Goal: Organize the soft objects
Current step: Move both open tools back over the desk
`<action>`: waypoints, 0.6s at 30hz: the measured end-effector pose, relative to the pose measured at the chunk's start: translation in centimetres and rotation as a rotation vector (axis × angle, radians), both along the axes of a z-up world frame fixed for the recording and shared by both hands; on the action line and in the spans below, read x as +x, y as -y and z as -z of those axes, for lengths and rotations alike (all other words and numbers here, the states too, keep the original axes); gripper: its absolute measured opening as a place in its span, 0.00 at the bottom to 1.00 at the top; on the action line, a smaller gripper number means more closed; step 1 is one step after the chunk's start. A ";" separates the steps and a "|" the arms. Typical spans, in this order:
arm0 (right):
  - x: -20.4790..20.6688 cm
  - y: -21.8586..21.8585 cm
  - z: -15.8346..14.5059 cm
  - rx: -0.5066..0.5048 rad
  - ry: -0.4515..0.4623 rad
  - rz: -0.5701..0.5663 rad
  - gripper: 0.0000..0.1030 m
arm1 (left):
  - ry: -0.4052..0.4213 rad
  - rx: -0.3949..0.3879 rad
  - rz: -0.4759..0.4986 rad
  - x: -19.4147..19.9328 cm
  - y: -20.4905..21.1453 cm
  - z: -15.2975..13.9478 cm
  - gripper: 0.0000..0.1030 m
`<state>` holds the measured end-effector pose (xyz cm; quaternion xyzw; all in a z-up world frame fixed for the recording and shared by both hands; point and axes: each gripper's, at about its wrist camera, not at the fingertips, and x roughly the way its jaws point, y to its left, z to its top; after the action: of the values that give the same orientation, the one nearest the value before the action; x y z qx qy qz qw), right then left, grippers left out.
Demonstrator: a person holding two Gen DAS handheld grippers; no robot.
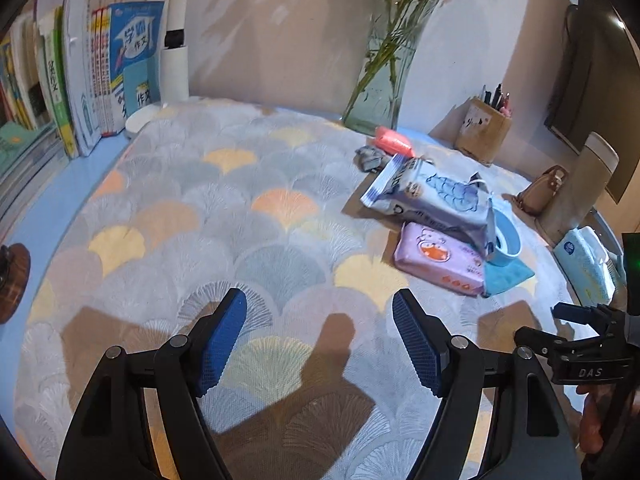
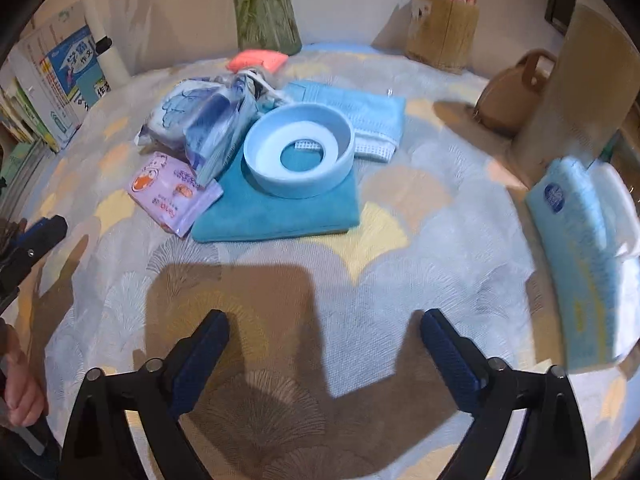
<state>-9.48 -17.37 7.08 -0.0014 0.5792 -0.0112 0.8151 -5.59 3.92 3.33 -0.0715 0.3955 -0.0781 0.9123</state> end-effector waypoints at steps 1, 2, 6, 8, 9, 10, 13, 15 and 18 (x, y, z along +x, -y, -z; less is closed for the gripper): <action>-0.1 0.1 0.1 0.007 0.007 0.005 1.00 | -0.007 -0.006 0.005 0.0 0.0 0.0 0.72; -0.3 0.1 0.2 0.005 0.024 0.011 1.00 | -0.015 -0.015 0.012 0.0 -0.1 0.1 0.72; -1.4 -0.3 0.2 -0.010 0.078 0.007 1.00 | -0.065 -0.055 0.012 0.7 -0.7 0.7 0.72; -1.9 -0.2 -0.1 0.000 0.088 -0.002 1.00 | -0.088 -0.087 0.010 1.0 -1.1 1.0 0.72; -2.0 -0.1 -0.1 0.001 0.092 -0.008 1.00 | -0.090 -0.107 0.009 1.0 -1.4 1.1 0.72; -1.7 -0.3 0.0 0.002 0.093 -0.011 1.00 | -0.089 -0.123 0.008 1.0 -1.6 1.1 0.72; -1.8 -0.3 0.0 0.002 0.093 -0.023 1.00 | -0.089 -0.125 0.002 0.8 -1.6 1.1 0.72; -2.0 -0.4 0.1 -0.004 0.095 -0.025 1.00 | -0.090 -0.099 0.003 0.8 -1.2 1.1 0.72; -2.1 -0.7 0.1 -0.019 0.093 -0.031 1.00 | -0.091 -0.061 0.006 0.9 -0.7 1.1 0.73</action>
<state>-11.63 -16.62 7.00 -0.0175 0.5404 -0.0039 0.8412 -4.72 4.63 2.21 -0.1015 0.4343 -0.0898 0.8905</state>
